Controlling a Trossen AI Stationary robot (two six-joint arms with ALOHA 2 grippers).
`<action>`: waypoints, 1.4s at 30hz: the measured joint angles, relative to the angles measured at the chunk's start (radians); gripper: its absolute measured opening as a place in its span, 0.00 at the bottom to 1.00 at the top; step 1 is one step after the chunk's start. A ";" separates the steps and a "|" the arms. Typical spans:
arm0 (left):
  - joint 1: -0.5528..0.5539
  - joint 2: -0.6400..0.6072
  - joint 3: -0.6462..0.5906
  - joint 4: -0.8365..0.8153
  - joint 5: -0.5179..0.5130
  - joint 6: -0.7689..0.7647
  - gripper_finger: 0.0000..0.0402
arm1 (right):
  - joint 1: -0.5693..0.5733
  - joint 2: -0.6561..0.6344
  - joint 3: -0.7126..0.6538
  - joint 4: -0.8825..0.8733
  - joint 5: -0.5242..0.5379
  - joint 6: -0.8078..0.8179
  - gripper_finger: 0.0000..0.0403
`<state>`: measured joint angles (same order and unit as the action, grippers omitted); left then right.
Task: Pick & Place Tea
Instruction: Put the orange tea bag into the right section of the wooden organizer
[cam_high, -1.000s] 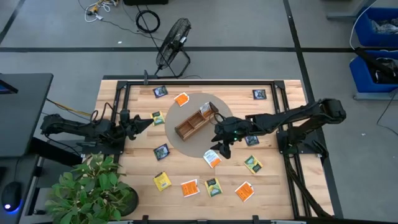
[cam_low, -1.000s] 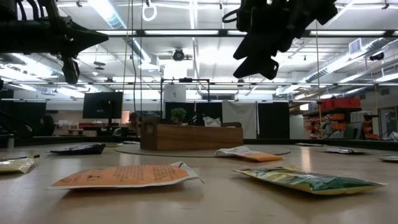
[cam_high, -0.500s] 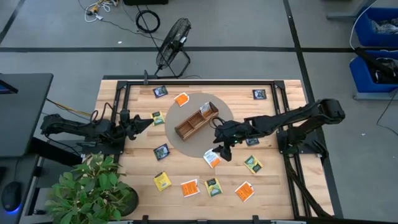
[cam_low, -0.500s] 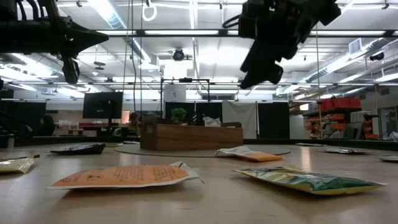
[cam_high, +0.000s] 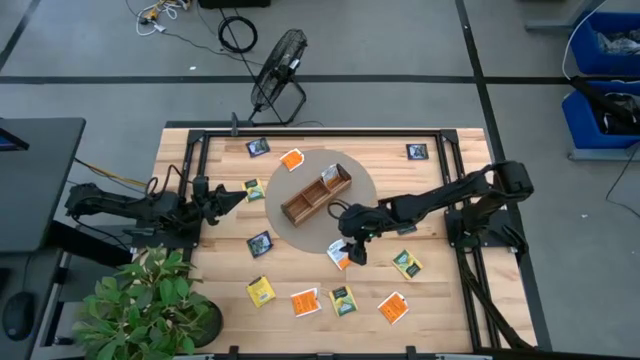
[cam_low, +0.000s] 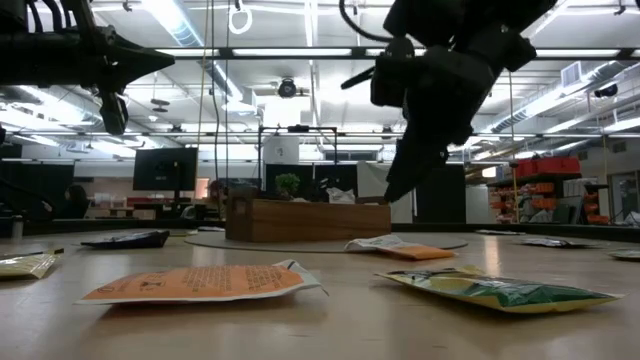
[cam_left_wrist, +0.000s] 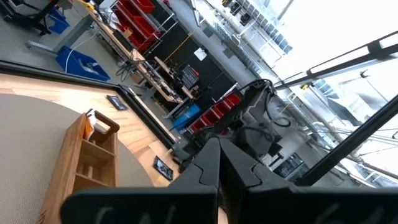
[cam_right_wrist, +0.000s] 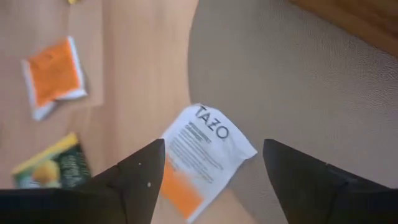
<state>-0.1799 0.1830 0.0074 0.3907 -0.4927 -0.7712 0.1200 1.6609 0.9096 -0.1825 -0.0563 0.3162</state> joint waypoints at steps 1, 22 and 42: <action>0.000 0.000 0.000 -0.001 0.000 0.000 0.01 | 0.000 0.011 0.000 -0.001 0.009 -0.009 0.70; 0.000 0.000 0.000 -0.016 0.001 -0.003 0.01 | 0.016 0.112 0.000 0.055 0.101 -0.131 0.66; 0.000 0.000 0.000 -0.019 0.001 -0.003 0.01 | 0.014 0.127 0.000 0.059 0.082 -0.142 0.46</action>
<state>-0.1799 0.1831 0.0072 0.3716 -0.4921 -0.7746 0.1345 1.7878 0.9092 -0.1240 0.0254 0.1738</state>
